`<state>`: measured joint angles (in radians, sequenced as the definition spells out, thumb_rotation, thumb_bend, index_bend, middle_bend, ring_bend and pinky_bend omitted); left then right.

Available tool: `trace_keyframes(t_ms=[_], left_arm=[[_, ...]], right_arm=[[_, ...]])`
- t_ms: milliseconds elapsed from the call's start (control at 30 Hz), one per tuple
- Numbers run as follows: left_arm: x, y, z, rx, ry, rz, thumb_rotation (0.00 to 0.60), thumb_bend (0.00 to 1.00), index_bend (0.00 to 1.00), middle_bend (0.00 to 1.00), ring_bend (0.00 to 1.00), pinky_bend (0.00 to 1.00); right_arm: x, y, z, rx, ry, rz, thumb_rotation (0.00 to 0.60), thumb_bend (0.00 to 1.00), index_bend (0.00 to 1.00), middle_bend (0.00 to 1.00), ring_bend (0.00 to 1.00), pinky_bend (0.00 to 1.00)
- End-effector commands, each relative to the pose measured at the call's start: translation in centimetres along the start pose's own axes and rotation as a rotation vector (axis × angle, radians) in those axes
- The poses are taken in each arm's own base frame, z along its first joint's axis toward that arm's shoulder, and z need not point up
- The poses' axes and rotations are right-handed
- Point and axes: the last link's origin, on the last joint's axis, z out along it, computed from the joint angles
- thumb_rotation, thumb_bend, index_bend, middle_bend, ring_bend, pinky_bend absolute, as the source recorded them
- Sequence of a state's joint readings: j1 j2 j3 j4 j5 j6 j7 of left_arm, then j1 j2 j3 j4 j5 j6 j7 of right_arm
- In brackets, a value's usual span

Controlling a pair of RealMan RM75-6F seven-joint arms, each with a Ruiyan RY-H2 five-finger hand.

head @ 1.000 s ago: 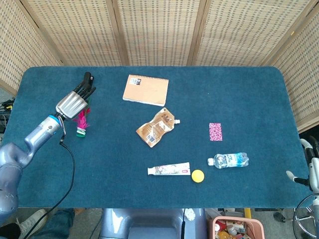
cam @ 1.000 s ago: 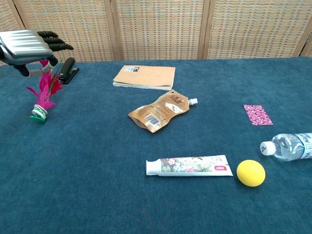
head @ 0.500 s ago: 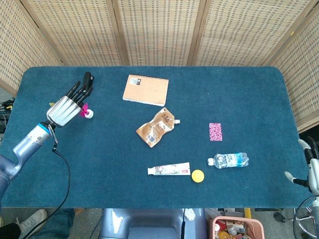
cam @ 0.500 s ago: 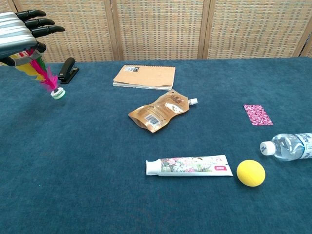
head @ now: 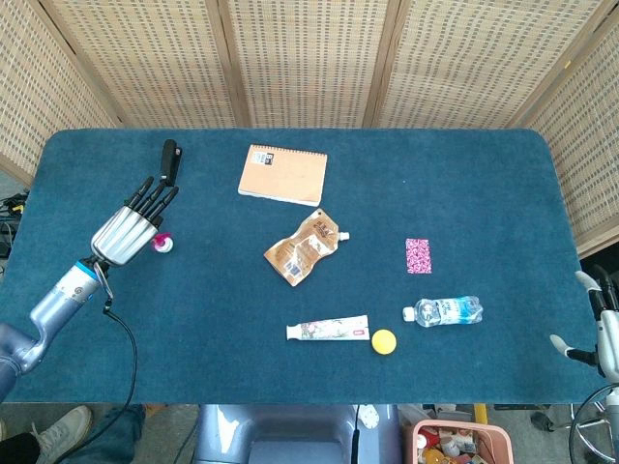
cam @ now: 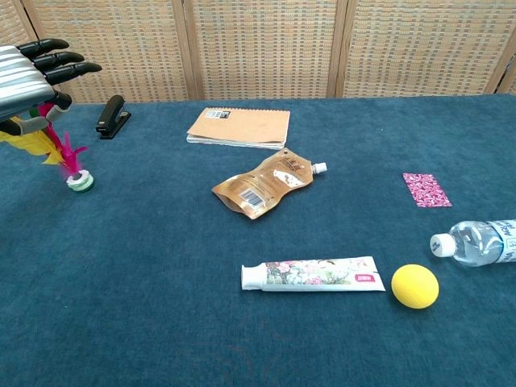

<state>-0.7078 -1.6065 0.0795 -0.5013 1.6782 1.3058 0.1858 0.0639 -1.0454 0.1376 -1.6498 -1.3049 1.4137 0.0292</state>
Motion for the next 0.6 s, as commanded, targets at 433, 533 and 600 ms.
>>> trace_keyframes(t_ms=[433, 533, 600], left_arm=[[0.5, 1.0, -0.8, -0.005, 0.02, -0.045, 0.6, 0.03, 0.0, 0.0, 0.0, 0.0], [1.2, 0.2, -1.2, 0.027, 0.061, -0.077, 0.6, 0.0, 0.0, 0.0, 0.0, 0.0], [1.8, -0.6, -1.6, 0.064, 0.091, -0.11, 0.6, 0.0, 0.0, 0.0, 0.0, 0.0]], right_arm=[[0.6, 0.1, -0.5, 0.016, 0.016, 0.021, 0.6, 0.0, 0.0, 0.0, 0.0, 0.0], [0.7, 0.0, -0.7, 0.021, 0.02, 0.024, 0.6, 0.0, 0.0, 0.0, 0.0, 0.0], [0.9, 0.0, -0.8, 0.024, 0.023, 0.03, 0.6, 0.0, 0.0, 0.0, 0.0, 0.0]])
